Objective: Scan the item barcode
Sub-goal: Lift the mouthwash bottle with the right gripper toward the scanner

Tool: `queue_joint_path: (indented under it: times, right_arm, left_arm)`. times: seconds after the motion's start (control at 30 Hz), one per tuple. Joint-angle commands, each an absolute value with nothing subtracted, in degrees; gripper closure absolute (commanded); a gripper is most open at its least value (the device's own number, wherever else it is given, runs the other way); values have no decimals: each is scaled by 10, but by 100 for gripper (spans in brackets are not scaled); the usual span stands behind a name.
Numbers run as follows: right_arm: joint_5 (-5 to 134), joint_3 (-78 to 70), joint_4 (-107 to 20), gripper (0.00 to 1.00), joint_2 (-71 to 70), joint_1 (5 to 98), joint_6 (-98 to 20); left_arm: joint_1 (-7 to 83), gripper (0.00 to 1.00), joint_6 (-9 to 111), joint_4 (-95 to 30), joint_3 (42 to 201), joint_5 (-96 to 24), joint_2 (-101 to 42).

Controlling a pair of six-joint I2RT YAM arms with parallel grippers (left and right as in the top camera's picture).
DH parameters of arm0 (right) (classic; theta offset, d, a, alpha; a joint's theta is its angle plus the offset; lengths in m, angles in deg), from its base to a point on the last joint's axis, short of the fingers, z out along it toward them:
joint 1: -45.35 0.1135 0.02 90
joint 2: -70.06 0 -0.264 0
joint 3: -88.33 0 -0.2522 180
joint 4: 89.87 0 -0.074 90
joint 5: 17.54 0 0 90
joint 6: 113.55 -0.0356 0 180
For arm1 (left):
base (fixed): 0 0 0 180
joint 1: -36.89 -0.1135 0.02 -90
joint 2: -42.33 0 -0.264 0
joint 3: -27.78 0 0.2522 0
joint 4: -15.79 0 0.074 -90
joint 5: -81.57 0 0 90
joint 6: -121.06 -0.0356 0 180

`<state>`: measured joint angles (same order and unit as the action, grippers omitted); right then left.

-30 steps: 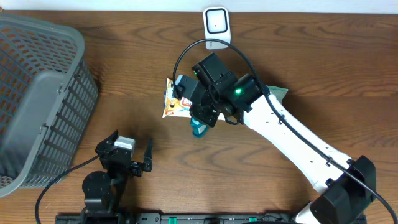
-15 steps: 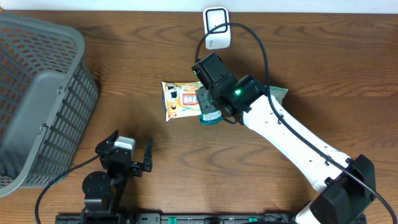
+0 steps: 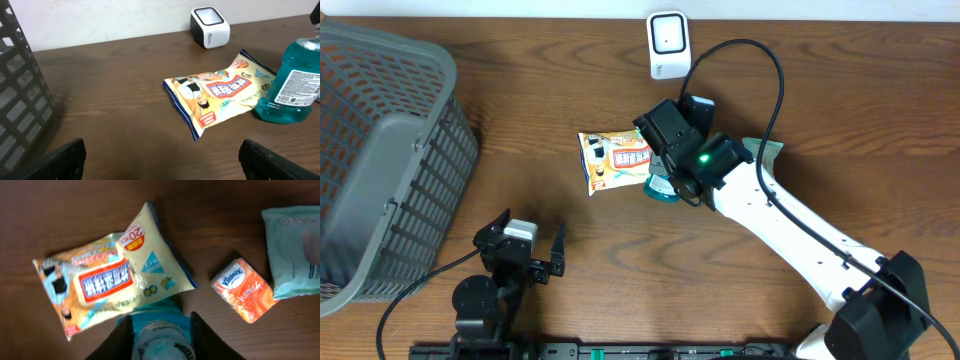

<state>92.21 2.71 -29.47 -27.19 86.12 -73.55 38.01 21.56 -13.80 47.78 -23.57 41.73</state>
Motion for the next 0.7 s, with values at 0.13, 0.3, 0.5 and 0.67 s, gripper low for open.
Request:
queue_joint_path:
  times: [0.13, 0.3, 0.5, 0.67]
  right_arm:
    - [921, 22, -288, 68, -276, 859, -725]
    - [914, 23, -289, 63, -276, 859, -704]
    - [914, 30, -292, 47, -276, 859, -666]
    - [914, 55, -288, 1, -276, 859, -611]
  left_arm:
    - [377, 2, 206, -153, 469, -243, 420]
    - [377, 2, 206, -153, 469, -243, 420]
    - [377, 2, 206, -153, 469, -243, 420]
    - [377, 2, 206, -153, 469, -243, 420]
